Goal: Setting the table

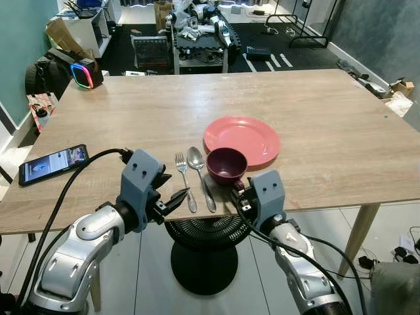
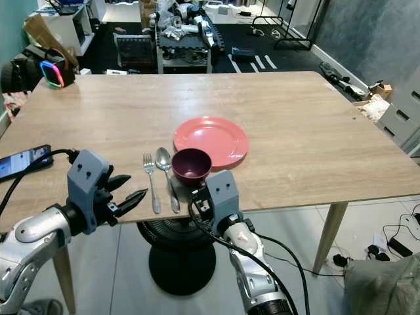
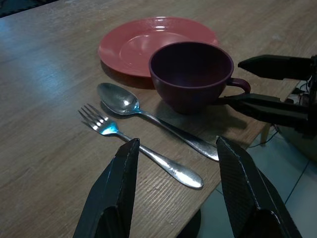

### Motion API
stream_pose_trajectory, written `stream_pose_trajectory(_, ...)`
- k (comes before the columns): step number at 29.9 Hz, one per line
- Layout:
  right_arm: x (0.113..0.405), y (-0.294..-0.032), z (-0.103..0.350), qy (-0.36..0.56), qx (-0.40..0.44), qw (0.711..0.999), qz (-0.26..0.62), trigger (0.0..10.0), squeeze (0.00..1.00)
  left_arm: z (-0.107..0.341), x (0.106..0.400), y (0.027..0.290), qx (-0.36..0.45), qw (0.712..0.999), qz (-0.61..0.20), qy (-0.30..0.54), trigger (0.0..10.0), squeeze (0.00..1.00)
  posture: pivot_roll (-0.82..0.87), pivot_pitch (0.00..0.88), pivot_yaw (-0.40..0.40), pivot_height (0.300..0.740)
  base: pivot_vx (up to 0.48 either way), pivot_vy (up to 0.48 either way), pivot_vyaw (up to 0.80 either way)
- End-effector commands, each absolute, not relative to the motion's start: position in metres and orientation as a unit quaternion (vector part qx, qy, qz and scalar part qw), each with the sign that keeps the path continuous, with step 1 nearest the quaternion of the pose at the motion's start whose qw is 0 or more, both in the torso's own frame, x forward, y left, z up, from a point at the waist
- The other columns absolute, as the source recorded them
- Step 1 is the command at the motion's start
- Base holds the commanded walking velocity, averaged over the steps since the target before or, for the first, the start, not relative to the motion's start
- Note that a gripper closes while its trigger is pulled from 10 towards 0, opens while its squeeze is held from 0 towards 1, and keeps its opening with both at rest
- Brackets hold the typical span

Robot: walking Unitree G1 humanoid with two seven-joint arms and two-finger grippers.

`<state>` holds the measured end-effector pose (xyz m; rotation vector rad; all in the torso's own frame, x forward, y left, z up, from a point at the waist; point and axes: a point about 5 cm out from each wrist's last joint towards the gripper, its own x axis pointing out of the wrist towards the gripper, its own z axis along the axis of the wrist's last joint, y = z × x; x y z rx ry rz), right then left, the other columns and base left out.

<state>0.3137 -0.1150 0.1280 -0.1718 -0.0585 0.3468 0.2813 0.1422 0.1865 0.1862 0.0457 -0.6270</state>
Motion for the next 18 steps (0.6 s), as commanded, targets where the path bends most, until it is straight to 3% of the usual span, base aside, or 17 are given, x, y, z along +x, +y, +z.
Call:
stream_pose_trajectory(1,0.314,-0.119,0.126,-0.025,-0.084,0.982,0.166,10.0,0.39,0.181,0.281,0.142,0.095,0.946,-0.307,0.029,10.0,0.0,0.04,0.03,0.059,0.74,0.0,0.0,0.0)
stream_pose_trajectory(2,0.314,-0.12,0.128,-0.027,-0.084,0.983,0.163,10.0,0.0,0.181,0.281,0.142,0.095,0.946,-0.307,0.029,10.0,0.0,0.04,0.029,0.059,0.74,0.0,0.0,0.0)
stream_pose_trajectory(9,0.3,-0.148,0.137,-0.032,-0.063,0.989,0.133,10.0,0.0,0.181,0.28,0.142,0.094,0.946,-0.309,0.031,10.0,0.0,0.03,0.036,0.061,0.74,0.0,0.0,0.0)
stream_pose_trajectory(18,0.266,-0.171,0.16,-0.055,0.044,0.987,0.141,10.0,0.0,0.179,0.278,0.144,0.092,0.944,-0.313,0.037,10.0,0.0,-0.01,0.043,0.078,0.74,0.0,0.0,0.0)
